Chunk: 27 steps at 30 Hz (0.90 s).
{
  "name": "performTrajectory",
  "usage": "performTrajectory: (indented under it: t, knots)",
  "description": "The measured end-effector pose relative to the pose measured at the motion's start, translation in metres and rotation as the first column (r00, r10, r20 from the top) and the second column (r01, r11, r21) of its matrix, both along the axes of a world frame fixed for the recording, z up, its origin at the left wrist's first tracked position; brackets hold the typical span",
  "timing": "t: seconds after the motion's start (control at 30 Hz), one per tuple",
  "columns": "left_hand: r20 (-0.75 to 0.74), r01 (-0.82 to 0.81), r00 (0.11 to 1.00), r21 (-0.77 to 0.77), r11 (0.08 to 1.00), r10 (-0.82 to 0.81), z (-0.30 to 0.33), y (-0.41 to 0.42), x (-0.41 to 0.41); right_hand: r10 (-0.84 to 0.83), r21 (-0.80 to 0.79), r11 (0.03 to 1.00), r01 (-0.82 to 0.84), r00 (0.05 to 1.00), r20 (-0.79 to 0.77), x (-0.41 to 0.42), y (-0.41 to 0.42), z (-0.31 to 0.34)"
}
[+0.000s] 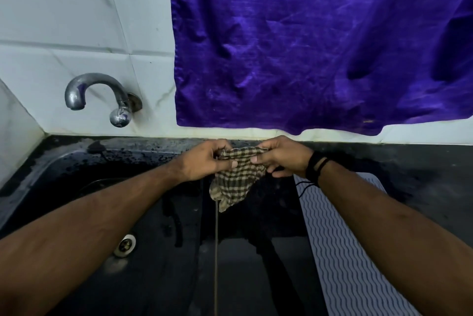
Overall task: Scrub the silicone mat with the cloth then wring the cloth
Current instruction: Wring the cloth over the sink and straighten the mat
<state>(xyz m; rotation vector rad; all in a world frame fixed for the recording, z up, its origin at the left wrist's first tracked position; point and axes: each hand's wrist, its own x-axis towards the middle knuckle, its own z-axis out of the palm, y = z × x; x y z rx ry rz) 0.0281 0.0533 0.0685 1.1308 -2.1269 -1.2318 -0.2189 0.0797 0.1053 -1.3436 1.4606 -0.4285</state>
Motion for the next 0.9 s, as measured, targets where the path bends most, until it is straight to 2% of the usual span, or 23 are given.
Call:
performTrajectory:
  t: [0.03, 0.1, 0.17, 0.23, 0.3, 0.4, 0.57, 0.67, 0.77, 0.83, 0.9]
  knots:
    - [-0.038, -0.004, 0.999, 0.067, 0.998, 0.007, 0.0, -0.002, 0.002, 0.011, 0.065, 0.998, -0.014, 0.999, 0.052, -0.004, 0.0, 0.0]
    - [-0.069, 0.027, 0.998, 0.296, 0.955, -0.007, -0.001, -0.004, 0.004, 0.05, 0.177, 0.982, -0.073, 0.991, 0.126, -0.01, 0.0, -0.004]
    - [0.035, 0.052, 0.996, 0.48, 0.876, -0.078, -0.01, -0.007, 0.008, 0.115, 0.261, 0.955, -0.143, 0.986, 0.119, -0.014, -0.001, -0.012]
    - [0.161, 0.046, 0.972, 0.583, 0.811, -0.17, -0.021, -0.009, 0.011, 0.176, 0.34, 0.919, -0.201, 0.979, 0.103, -0.014, -0.002, -0.024]
    - [0.153, 0.05, 0.969, 0.646, 0.762, -0.194, -0.033, -0.008, 0.01, 0.189, 0.413, 0.885, -0.215, 0.977, 0.102, -0.014, -0.003, -0.038]
    - [0.151, 0.031, 0.973, 0.667, 0.745, -0.175, -0.04, -0.006, 0.004, 0.199, 0.469, 0.854, -0.226, 0.974, 0.108, -0.017, -0.008, -0.053]
    - [0.2, -0.001, 0.945, 0.791, 0.612, -0.257, -0.039, -0.016, -0.002, 0.243, 0.524, 0.772, -0.36, 0.929, 0.28, -0.027, -0.022, -0.057]
    - [0.252, -0.032, 0.926, 0.795, 0.606, -0.281, -0.041, -0.025, -0.008, 0.25, 0.547, 0.773, -0.321, 0.947, 0.203, -0.03, -0.04, -0.06]
    - [0.243, -0.123, 0.968, 0.683, 0.72, -0.066, -0.059, -0.041, -0.019, 0.18, 0.497, 0.852, -0.165, 0.983, 0.019, -0.025, -0.062, -0.072]
    - [0.242, -0.211, 0.966, 0.556, 0.804, 0.086, -0.073, -0.054, -0.026, 0.055, 0.351, 0.936, 0.003, 0.986, -0.155, -0.017, -0.075, -0.083]
    - [0.295, -0.267, 0.944, 0.424, 0.865, 0.147, -0.084, -0.068, -0.03, -0.028, 0.168, 0.983, 0.07, 0.971, -0.239, -0.009, -0.088, -0.095]
